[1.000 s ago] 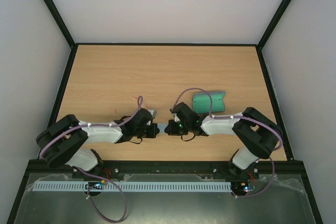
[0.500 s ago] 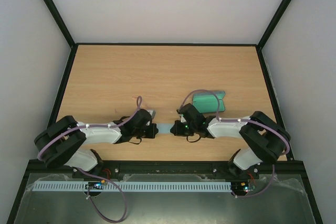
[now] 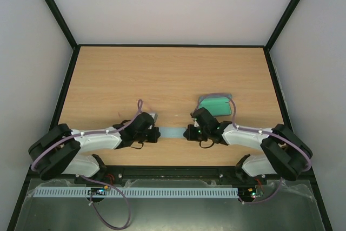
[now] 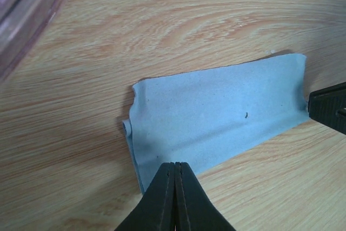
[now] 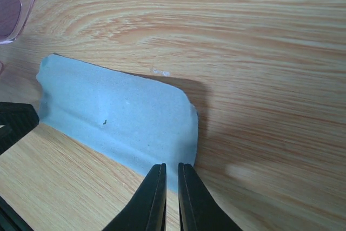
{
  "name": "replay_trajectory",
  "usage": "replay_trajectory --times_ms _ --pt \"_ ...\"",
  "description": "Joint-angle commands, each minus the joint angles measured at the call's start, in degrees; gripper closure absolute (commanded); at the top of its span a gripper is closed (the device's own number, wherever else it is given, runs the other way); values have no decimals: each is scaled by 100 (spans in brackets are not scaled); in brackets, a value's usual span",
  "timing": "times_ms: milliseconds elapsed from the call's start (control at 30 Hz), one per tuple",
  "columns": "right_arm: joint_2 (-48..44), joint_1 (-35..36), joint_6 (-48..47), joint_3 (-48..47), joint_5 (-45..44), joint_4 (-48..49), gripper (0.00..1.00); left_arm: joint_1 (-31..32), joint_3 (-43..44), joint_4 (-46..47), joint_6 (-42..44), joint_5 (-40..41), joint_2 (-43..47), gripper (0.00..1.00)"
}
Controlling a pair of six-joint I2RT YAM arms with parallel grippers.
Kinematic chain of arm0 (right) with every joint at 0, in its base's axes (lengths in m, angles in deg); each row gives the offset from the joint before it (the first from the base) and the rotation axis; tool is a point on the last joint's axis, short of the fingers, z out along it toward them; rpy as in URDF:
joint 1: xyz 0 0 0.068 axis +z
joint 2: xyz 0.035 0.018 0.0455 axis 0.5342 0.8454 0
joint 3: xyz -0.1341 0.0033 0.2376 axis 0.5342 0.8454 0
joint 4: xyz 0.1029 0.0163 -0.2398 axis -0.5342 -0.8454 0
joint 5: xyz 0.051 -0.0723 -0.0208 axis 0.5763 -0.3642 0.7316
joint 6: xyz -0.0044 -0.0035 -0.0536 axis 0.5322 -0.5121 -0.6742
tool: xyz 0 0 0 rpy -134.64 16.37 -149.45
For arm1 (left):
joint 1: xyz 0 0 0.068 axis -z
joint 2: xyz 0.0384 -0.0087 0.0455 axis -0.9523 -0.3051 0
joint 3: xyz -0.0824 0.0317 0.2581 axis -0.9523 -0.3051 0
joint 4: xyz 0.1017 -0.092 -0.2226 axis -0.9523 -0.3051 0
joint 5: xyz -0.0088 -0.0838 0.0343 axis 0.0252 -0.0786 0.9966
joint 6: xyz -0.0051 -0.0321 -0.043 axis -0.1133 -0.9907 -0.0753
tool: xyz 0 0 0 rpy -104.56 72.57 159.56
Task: Organize the sunglasses
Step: Adjust the glasses cleaning cloth at the center of the board.
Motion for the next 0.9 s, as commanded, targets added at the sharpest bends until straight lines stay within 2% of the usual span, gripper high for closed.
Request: replay_trajectory --times_ms 0,267,567,867 --pt "-328 -75 -154 -83 -232 -506 90 -15 -11 -384 54 127 328 98" --pt "-520 -81 -274 -624 -263 -846 87 -27 304 -786 111 245 709 97" --pt "571 -77 -382 -1190 125 -328 89 -66 786 -397 307 108 -148 98" --pt "1271 -83 -406 -1305 231 10 89 -109 784 -160 349 156 -643 98"
